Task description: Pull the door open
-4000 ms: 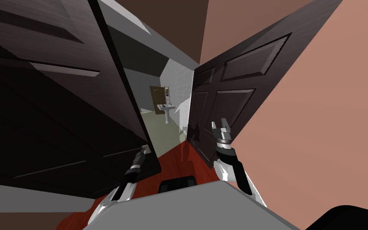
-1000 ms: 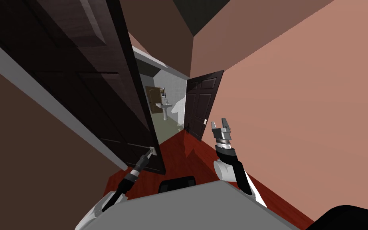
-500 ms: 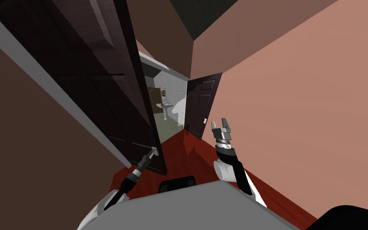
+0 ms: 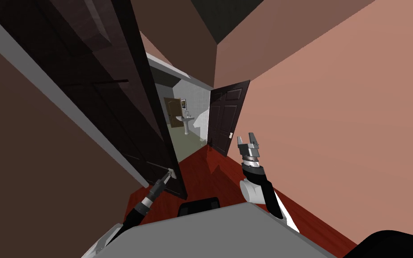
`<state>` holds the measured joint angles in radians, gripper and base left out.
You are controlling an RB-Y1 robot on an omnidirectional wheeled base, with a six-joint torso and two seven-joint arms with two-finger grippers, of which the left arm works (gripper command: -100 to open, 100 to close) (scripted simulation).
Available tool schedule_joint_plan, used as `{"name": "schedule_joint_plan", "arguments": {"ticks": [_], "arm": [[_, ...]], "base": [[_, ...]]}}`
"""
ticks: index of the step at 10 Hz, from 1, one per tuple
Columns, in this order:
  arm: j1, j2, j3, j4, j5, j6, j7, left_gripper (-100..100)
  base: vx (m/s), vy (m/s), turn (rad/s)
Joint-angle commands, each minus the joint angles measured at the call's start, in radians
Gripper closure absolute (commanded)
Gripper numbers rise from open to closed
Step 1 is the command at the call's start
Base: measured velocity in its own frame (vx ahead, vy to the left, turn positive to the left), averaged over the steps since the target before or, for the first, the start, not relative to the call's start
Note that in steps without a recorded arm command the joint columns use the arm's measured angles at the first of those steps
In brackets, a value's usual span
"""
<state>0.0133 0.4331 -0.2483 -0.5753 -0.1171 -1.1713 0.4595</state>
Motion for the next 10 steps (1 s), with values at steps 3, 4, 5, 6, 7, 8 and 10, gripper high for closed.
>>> {"name": "schedule_joint_plan", "arguments": {"ticks": [3, 4, 5, 6, 7, 8, 10], "arm": [[0.057, 0.038, -0.003, -0.033, -0.002, -0.040, 0.017, -100], [0.061, 0.042, -0.003, -0.033, -0.001, -0.046, 0.019, -100], [0.074, 0.054, 0.000, -0.032, 0.001, -0.064, 0.027, -100], [0.085, 0.063, 0.002, -0.031, 0.003, -0.079, 0.033, -100], [0.084, 0.057, 0.000, -0.045, 0.002, -0.061, 0.028, -100], [0.079, 0.056, 0.015, -0.030, 0.014, -0.059, 0.025, -100], [0.069, 0.051, 0.037, -0.008, 0.031, -0.051, 0.020, -100]], "base": [[-0.032, 0.005, 0.052], [-0.141, -0.095, 0.092], [-0.164, -0.067, 0.135], [-0.200, 0.012, 0.164], [-0.093, 0.013, 0.027], [0.005, -0.042, -0.237], [0.067, -0.049, -0.232]]}}
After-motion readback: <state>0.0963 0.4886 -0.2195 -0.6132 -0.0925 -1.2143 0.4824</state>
